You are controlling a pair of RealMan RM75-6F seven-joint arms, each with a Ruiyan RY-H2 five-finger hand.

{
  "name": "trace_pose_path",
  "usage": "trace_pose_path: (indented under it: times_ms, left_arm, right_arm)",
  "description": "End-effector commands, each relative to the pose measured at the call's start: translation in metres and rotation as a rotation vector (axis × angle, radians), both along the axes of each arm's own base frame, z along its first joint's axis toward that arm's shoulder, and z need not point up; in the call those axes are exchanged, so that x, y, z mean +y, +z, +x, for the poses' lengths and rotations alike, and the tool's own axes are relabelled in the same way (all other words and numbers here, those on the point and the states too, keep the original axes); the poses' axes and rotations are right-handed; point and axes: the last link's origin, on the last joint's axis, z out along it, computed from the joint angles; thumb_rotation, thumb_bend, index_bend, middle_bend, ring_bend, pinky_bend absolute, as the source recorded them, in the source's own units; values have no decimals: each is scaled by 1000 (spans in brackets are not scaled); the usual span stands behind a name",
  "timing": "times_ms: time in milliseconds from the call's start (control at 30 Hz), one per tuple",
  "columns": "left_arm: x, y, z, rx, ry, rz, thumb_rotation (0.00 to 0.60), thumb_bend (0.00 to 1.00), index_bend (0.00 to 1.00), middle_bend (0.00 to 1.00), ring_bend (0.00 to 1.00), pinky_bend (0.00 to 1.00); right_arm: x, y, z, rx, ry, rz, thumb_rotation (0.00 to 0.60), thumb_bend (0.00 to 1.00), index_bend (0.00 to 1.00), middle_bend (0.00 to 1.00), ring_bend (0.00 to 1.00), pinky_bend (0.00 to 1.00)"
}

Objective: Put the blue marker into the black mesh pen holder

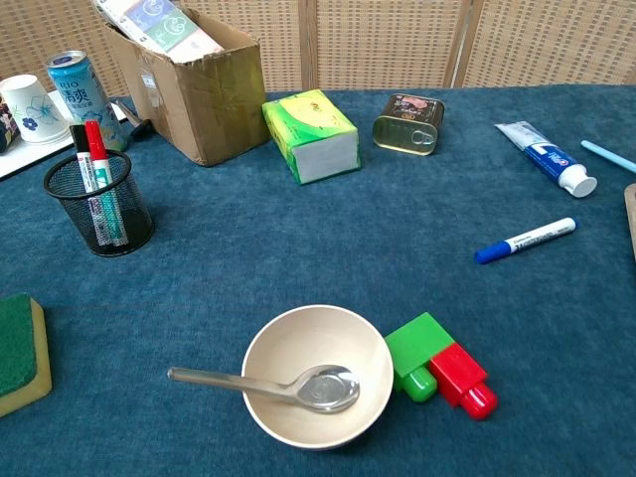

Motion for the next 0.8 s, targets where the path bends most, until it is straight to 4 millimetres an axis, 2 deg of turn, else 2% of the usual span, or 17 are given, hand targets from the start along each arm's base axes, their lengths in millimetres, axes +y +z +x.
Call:
trace_pose_path:
  times_ms: [33, 267, 500, 633, 800]
  left_arm:
    - [0, 0, 0, 4, 2, -3, 600, 103, 0, 0, 0, 0]
    - [-1, 0, 2, -7, 9, -16, 600, 103, 0, 0, 0, 0]
    - [-3, 20, 26, -92, 11, -10, 600, 103, 0, 0, 0, 0]
    - [0, 32, 33, -148, -3, 34, 600, 103, 0, 0, 0, 0]
    - [4, 38, 32, -189, -15, 44, 600, 104, 0, 0, 0, 0]
  right_arm:
    - [0, 0, 0, 0, 0, 1, 600, 0, 0, 0, 0, 0]
    - [1, 0, 1, 7, 2, 0, 600, 0, 0, 0, 0, 0]
    - [0, 1, 0, 11, -20, -18, 600, 0, 4, 0, 0, 0]
    - [-4, -6, 6, 54, 17, 24, 600, 0, 84, 0, 0, 0]
    - [-11, -20, 25, 85, 126, 111, 600, 0, 189, 0, 0, 0]
